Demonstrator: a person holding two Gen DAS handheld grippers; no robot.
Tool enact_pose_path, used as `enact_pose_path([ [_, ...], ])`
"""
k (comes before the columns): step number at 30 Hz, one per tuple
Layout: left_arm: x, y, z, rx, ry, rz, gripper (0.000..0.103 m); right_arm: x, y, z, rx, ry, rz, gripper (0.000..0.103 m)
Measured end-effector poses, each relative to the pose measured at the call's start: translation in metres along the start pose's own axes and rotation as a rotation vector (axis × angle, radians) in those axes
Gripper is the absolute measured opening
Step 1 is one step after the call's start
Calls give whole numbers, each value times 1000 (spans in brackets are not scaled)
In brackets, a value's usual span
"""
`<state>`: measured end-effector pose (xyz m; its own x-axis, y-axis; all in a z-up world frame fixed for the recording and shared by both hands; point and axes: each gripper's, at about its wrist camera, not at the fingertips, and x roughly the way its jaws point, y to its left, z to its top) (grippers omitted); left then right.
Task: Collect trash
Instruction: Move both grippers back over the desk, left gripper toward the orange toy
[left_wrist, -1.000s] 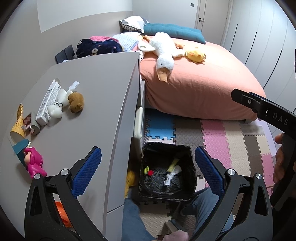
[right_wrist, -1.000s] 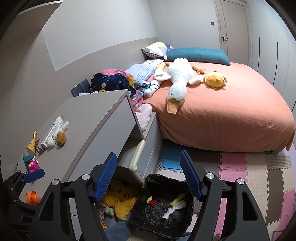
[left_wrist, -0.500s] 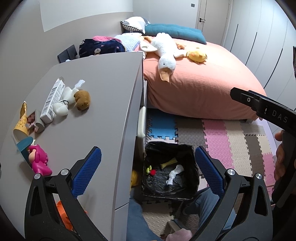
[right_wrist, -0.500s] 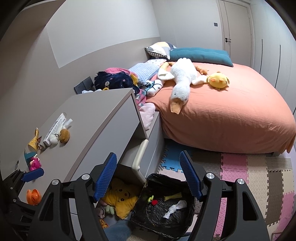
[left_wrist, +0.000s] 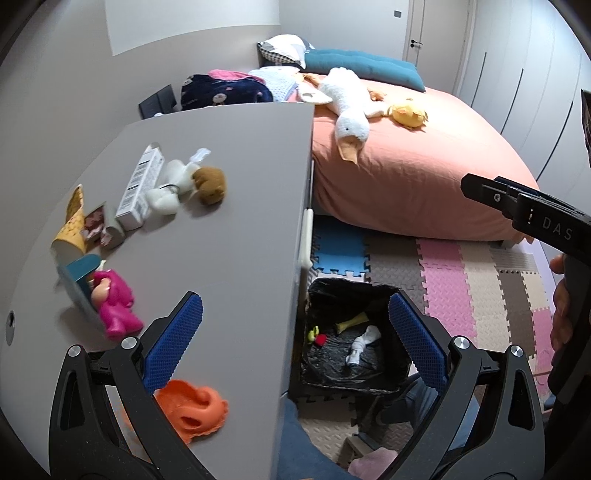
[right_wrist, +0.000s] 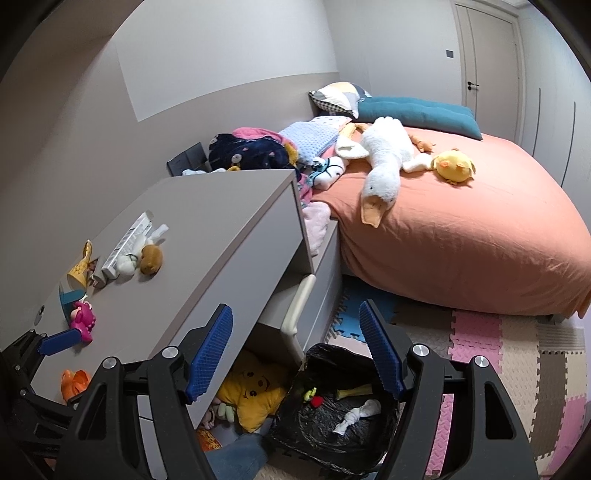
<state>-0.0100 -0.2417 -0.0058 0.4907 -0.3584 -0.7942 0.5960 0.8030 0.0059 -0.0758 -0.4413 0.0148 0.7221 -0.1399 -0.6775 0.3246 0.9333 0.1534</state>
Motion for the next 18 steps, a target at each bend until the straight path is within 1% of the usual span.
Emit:
enact_pose_path([
  [6, -7, 17, -10, 3, 8, -1, 98, 3, 20, 0, -30, 8, 19, 74],
  [14, -17, 46, -34, 15, 22, 22, 98, 10, 52, -2, -71, 27, 63, 74],
  [18, -21, 62, -48, 19, 38, 14, 98, 15, 71, -4, -97, 41, 88, 74],
])
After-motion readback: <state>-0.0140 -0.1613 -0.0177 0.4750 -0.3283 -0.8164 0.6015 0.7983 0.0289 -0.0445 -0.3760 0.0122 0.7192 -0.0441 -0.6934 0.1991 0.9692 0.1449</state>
